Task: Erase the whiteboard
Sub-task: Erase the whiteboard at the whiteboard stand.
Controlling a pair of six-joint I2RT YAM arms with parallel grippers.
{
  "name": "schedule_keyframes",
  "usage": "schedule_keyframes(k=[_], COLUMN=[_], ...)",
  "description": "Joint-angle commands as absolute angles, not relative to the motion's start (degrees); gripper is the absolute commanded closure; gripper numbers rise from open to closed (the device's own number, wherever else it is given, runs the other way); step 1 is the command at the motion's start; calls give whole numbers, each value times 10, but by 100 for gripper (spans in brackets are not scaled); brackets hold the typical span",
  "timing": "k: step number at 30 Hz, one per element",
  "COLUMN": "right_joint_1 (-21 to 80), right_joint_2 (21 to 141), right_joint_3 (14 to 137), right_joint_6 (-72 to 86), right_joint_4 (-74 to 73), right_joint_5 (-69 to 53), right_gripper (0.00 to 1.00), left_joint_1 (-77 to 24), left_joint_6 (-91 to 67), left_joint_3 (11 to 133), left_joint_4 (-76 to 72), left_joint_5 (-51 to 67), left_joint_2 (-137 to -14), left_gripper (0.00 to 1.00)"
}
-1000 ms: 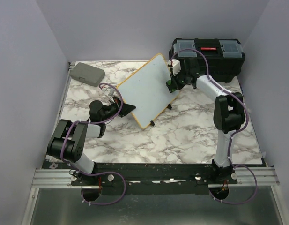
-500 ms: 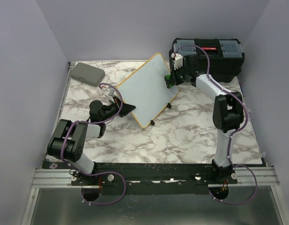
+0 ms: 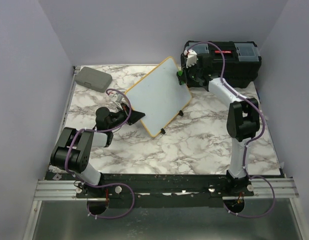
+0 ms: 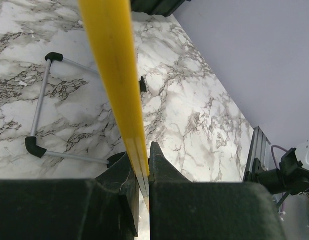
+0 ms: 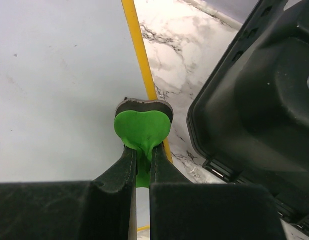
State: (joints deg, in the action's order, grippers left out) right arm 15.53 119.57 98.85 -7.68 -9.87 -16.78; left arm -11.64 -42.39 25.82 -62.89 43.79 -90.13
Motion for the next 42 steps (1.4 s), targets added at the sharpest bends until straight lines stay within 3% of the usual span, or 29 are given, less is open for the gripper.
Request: schedule_keyframes(k=[1,11,18,29,37,42], right_joint_1=[148,145,149,149,149,149], right_joint_2=[1223,1213,1184,1193,1241,1227], right_joint_3=[981,921,885,976,1046,991], right_joint_6=[-112,-251,-249,-101,-93,-160], right_joint_4=[-119,-248,-219,-105,-146,-174], right_joint_5=[-123,-304,-409,-260,-174,-167], right_gripper=[99,99,99,99,99,99], left_joint_1=[-132,-132,-132,-132,-132,-132], left_joint_6=[-418,-422,-423,-420,-420,-419], left_joint_3=[266,267,268,267,267,268], left_joint_4=[-642,-650,-648,-641,-641,-639], left_joint_5=[544,545,545,546,546,546], left_joint_2=[-902,-907,-905,-903,-902,-903], left_gripper=[100,100,100,100,100,100])
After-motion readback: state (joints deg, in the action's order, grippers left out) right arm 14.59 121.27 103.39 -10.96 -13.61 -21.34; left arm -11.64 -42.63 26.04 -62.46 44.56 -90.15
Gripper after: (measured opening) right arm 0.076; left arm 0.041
